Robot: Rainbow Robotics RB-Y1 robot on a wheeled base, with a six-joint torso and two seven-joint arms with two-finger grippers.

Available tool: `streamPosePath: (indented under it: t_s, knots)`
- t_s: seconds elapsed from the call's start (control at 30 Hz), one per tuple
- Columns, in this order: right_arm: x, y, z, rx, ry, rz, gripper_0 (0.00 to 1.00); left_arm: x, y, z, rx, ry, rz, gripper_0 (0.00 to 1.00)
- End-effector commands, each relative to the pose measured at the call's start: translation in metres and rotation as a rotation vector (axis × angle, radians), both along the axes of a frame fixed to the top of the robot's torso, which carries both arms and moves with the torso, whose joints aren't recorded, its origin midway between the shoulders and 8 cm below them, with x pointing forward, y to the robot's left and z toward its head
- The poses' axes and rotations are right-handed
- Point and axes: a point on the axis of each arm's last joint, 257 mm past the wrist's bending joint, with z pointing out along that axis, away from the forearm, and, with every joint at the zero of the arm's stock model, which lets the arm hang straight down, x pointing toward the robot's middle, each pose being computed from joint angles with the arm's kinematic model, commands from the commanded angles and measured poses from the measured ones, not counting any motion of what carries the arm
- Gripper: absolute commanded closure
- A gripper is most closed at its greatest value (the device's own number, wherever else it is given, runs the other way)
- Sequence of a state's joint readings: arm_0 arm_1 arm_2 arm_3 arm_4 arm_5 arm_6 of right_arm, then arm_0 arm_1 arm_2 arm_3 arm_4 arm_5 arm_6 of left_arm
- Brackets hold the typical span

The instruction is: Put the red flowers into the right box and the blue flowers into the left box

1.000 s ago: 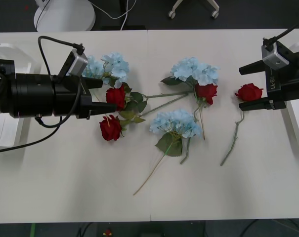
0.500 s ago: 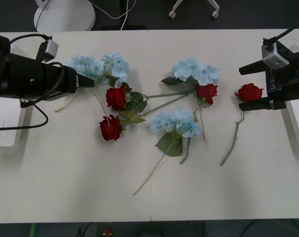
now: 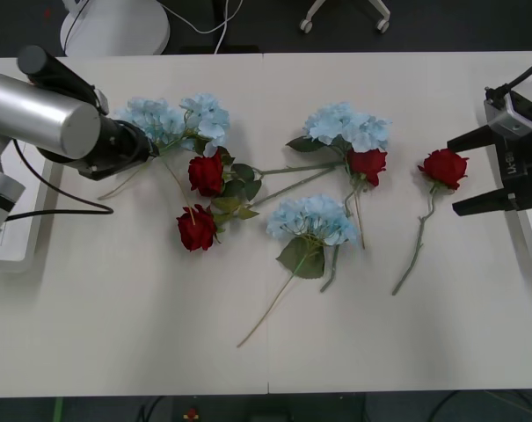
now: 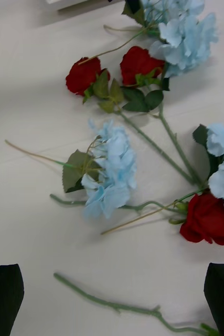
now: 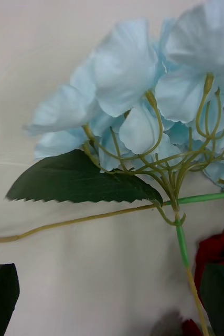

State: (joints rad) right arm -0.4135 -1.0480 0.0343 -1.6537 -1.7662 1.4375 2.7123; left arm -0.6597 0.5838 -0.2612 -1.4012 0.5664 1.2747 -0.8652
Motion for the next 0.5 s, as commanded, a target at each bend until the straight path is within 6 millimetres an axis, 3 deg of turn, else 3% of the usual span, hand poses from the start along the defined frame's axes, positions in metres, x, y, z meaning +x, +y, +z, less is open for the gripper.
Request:
streamPosePath:
  t_s: [0.03,0.2,0.33,0.37,0.4,0.43,0.47,0.5]
  knots:
    - [-0.001,-0.012,0.025,-0.016,0.058,-0.071,0.00,0.024,-0.047,0.004,0.030,-0.032,-0.038,0.00]
    - [0.018,-0.011,0.031,0.022,0.265,-0.367,0.00,0.032,-0.060,-0.009,0.042,-0.010,-0.033,0.00]
    - [0.032,0.001,0.029,0.111,0.475,-0.640,0.00,0.037,-0.065,-0.022,0.044,-0.015,-0.036,0.00]
    - [0.037,0.004,0.027,0.134,0.511,-0.705,0.00,0.038,-0.066,-0.028,0.051,-0.016,-0.041,0.31]
    - [0.043,0.005,0.025,0.151,0.536,-0.759,0.00,0.039,-0.067,-0.031,0.059,-0.023,-0.047,0.73]
    - [0.045,0.006,0.024,0.157,0.546,-0.786,0.00,0.039,-0.067,-0.032,0.062,-0.023,-0.048,0.93]
    - [0.049,0.005,0.019,0.158,0.557,-0.826,0.00,0.040,-0.067,-0.033,0.064,-0.027,-0.047,1.00]
    - [0.055,0.003,0.015,0.157,0.561,-0.875,0.00,0.040,-0.068,-0.033,0.063,-0.030,-0.050,1.00]
